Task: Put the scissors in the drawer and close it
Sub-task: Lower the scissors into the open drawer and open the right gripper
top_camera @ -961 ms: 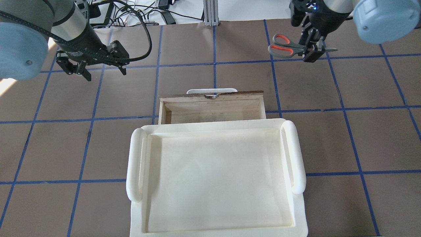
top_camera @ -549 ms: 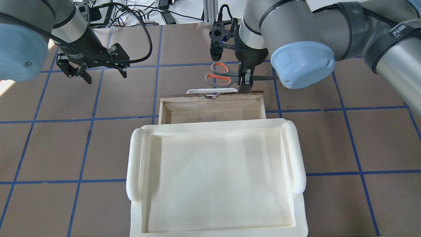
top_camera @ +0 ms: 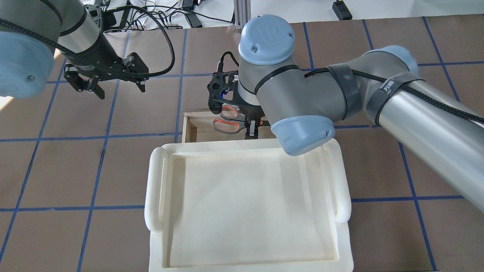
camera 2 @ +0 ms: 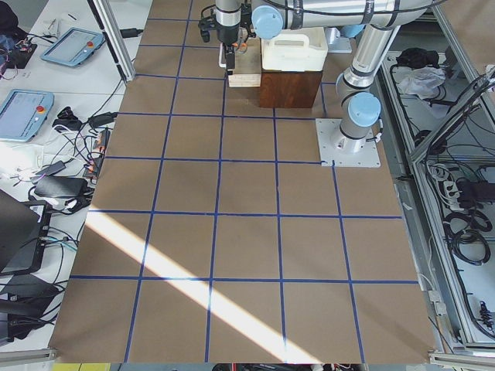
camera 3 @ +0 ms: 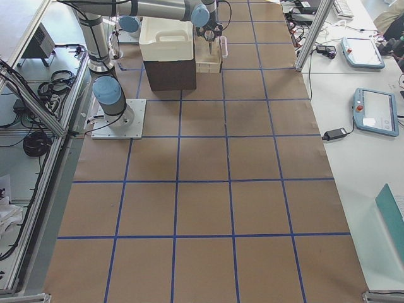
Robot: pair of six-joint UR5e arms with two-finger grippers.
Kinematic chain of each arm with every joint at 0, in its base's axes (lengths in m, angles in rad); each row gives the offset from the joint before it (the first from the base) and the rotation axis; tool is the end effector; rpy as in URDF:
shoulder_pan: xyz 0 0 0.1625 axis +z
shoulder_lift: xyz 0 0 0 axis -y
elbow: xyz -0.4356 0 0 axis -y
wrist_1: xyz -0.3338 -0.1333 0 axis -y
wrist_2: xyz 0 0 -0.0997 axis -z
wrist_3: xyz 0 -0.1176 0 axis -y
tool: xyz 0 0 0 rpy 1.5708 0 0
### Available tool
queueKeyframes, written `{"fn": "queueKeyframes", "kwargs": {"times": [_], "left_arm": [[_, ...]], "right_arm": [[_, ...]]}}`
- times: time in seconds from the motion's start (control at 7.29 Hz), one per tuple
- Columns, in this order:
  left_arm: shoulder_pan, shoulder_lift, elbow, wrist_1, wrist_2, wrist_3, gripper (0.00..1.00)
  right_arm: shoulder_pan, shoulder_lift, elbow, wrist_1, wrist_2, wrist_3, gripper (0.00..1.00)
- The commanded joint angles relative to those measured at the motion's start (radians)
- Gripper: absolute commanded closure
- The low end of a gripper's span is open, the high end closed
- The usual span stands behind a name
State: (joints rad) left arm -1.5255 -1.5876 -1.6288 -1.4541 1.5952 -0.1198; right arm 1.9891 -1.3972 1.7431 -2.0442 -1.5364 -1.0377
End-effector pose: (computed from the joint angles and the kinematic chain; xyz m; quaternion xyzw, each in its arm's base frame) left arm -0.1102 -0.4502 0.4598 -0.0827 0.9963 -0.0214 0.0114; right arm 0.3299 -0.4039 0.3745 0.6647 -0.7441 0.0659 0.0031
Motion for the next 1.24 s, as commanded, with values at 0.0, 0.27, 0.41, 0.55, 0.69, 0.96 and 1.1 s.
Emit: {"fn": "queueKeyframes", "kwargs": {"times": [0.0, 0.27, 0.41, 0.55, 0.69, 0.96, 1.1], "left_arm": [[0.001, 0.003, -0.002, 0.000, 0.002, 0.000, 0.00], [0.001, 0.003, -0.003, -0.002, 0.002, 0.000, 0.00], [0.001, 0.008, -0.003, -0.009, 0.002, 0.000, 0.00], [0.001, 0.011, -0.003, -0.020, 0.002, 0.000, 0.00], [0.001, 0.009, -0.003, -0.020, 0.003, 0.000, 0.00], [0.002, 0.003, -0.002, -0.006, -0.009, 0.000, 0.00], [0.002, 0.005, -0.002, -0.012, -0.003, 0.000, 0.00]], "right_arm": [[0.034, 0.021, 0.009, -0.011, -0.024, 0.041, 1.00], [0.037, 0.036, 0.009, -0.008, -0.019, 0.044, 1.00], [0.039, 0.053, 0.007, -0.011, -0.022, 0.032, 1.00], [0.039, 0.060, 0.004, -0.014, -0.021, 0.031, 0.75], [0.039, 0.060, 0.001, -0.011, -0.010, 0.045, 0.16], [0.037, 0.058, -0.005, -0.010, -0.010, 0.038, 0.00], [0.036, 0.047, -0.029, -0.004, -0.008, 0.028, 0.00]]}}
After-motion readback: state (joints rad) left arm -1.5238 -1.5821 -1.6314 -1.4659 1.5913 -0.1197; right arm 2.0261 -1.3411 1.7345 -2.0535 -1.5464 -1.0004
